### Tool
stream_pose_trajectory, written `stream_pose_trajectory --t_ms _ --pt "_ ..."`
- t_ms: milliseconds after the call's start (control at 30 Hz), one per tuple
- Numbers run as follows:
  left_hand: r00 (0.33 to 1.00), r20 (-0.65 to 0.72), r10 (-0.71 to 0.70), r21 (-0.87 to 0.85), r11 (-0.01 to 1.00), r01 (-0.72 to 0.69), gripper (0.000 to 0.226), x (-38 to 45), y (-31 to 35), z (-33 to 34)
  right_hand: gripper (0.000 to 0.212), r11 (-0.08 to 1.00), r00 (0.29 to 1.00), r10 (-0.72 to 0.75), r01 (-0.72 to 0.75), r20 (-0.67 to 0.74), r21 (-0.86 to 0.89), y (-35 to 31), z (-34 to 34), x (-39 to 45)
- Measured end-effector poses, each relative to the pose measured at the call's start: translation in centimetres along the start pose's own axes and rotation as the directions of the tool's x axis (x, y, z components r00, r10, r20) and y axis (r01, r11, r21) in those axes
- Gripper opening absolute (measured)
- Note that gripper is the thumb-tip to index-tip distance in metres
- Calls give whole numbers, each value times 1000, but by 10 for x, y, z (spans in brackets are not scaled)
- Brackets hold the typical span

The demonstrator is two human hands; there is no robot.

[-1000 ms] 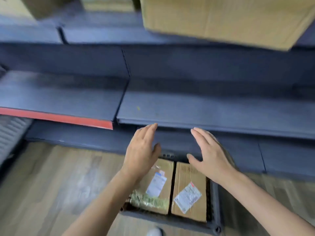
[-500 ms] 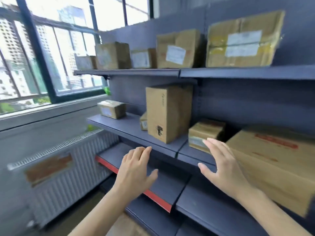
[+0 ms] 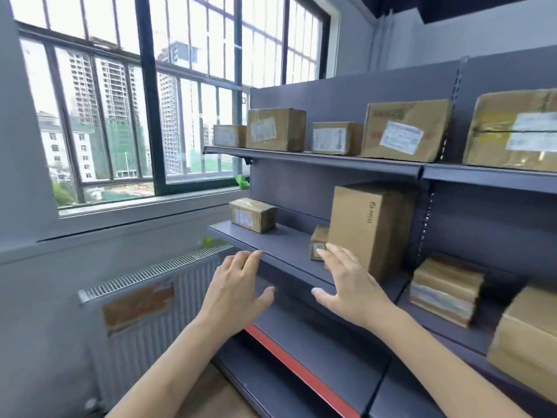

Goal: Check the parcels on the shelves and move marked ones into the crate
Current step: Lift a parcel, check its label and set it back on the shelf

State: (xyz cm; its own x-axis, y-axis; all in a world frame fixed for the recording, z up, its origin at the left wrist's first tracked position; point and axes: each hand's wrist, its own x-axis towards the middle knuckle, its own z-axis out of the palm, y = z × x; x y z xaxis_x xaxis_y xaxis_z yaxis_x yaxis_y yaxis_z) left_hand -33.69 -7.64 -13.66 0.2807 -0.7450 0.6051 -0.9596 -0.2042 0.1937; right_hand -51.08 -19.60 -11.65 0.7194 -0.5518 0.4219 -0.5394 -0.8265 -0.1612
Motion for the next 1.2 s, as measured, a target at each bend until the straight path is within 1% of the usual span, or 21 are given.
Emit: stream_pose_trajectory --t_ms 100,133,233,367,433,533,600,700,800,867,1000,1067,1200 --pt "999 7 50 -8 999 -50 77 8 -34 5 71 999 1000 24 -24 -10 24 -16 21 24" --pt "998 25 57 -23 998 -56 80 11 -44 8 71 999 999 39 -39 -8 33 -20 27 30" --pt "988 136 74 -33 997 -70 90 21 -70 19 71 996 996 86 -86 4 40 -26 40 49" --pt "978 190 84 -17 996 -82 92 44 -95 36 71 989 990 141 -142 19 46 -24 52 77" --pt "974 206 92 -15 996 -91 89 58 -106 46 70 986 986 165 -165 20 27 -17 58 92" --pt "965 240 109 10 993 -115 69 86 -119 61 70 981 980 194 -194 50 12 -1 67 116" --pt "962 245 117 38 991 -130 63 108 -124 72 69 979 976 202 -204 80 13 15 75 134" --pt "956 268 118 56 989 -138 64 141 -127 89 68 972 968 229 -233 104 33 41 86 162" --pt "939 306 155 64 981 -182 62 179 -129 109 65 958 958 265 -274 110 81 63 99 189" --pt "937 305 168 52 980 -192 60 207 -129 124 64 951 953 282 -292 106 98 76 111 205" --pt "929 305 209 -13 977 -215 59 245 -127 160 66 936 940 324 -335 107 112 100 136 228" --pt "916 323 237 -52 971 -233 59 257 -131 181 70 924 929 357 -367 97 108 109 147 237" --pt "883 382 273 -127 962 -242 59 282 -152 222 72 894 892 432 -443 131 70 121 170 260"
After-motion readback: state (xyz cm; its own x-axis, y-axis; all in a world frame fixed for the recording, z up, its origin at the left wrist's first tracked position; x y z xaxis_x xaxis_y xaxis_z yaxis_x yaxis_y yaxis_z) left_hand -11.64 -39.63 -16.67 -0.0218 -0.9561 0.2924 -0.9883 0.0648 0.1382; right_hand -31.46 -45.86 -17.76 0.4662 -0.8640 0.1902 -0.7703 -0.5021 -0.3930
